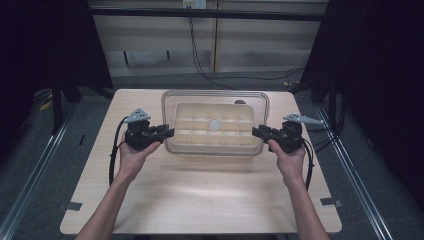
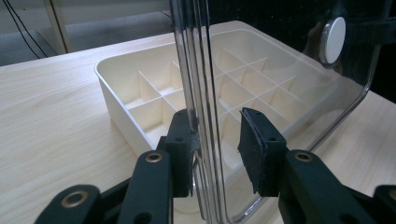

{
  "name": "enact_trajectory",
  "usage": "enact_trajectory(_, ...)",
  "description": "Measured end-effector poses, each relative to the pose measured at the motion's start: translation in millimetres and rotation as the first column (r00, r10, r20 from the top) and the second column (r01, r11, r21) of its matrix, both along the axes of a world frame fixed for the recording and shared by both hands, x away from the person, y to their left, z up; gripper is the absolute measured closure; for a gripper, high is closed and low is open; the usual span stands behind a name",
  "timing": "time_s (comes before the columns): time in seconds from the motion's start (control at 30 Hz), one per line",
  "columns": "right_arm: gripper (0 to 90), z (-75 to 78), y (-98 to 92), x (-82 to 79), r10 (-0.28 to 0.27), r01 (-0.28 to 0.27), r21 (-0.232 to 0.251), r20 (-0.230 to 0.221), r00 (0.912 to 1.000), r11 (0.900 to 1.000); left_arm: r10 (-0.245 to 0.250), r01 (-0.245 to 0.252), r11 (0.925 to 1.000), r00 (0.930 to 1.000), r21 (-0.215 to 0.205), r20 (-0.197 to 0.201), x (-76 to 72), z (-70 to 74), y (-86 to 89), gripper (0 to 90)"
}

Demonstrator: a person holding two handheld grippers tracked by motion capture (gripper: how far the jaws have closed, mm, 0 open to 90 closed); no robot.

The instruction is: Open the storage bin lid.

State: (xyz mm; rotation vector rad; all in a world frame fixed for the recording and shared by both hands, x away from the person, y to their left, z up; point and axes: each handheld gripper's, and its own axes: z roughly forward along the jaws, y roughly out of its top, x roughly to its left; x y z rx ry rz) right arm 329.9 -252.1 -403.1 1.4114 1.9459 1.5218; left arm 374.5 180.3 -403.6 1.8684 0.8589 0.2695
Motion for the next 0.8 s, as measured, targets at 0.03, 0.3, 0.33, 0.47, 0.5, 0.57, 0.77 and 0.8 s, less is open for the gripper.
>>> enact_trajectory(0.03,62.0,0.7,0.6,-1.4,-0.001,0.001,-0.005,-0.004,1.0000,1.000,-0.003,0.003,1.0000,1.0000,0.006,-0.002,-1.2,0.0,0.1,65.8)
enact_trajectory(0.3,62.5,1.3,0.9,-9.8,0.014,-0.014,-0.010,-0.022,0.9997,1.000,-0.011,0.011,0.9990,0.9999,0.042,0.001,-9.6,2.5,0.3,65.3)
enact_trajectory(0.33,62.8,0.4,1.3,-11.7,0.015,-0.015,-0.012,-0.027,0.9995,1.000,-0.015,0.015,0.9987,0.9999,0.049,-0.003,-10.9,1.7,0.5,65.4)
enact_trajectory(0.47,63.0,-3.9,1.0,-17.8,0.023,-0.024,-0.016,-0.040,0.9989,1.000,-0.023,0.023,0.9971,0.9997,0.072,-0.005,-16.5,-0.5,0.5,65.5)
enact_trajectory(0.5,62.9,-4.5,1.3,-18.6,0.022,-0.023,-0.017,-0.046,0.9987,1.000,-0.023,0.024,0.9971,0.9997,0.073,-0.010,-17.7,-0.6,0.1,65.5)
enact_trajectory(0.57,62.5,-5.4,1.7,-20.6,0.025,-0.026,-0.027,-0.051,0.9984,0.999,-0.024,0.025,0.9966,0.9996,0.079,-0.012,-21.2,0.2,0.1,65.5)
enact_trajectory(0.77,63.1,0.6,3.0,-29.5,0.037,-0.039,-0.035,-0.059,0.9976,0.999,-0.039,0.041,0.9963,0.9989,0.076,-0.026,-29.1,2.3,5.0,66.4)
enact_trajectory(0.8,63.1,1.0,3.5,-30.6,0.042,-0.044,-0.033,-0.061,0.9972,0.998,-0.043,0.045,0.9961,0.9987,0.076,-0.027,-30.2,2.5,5.9,66.5)
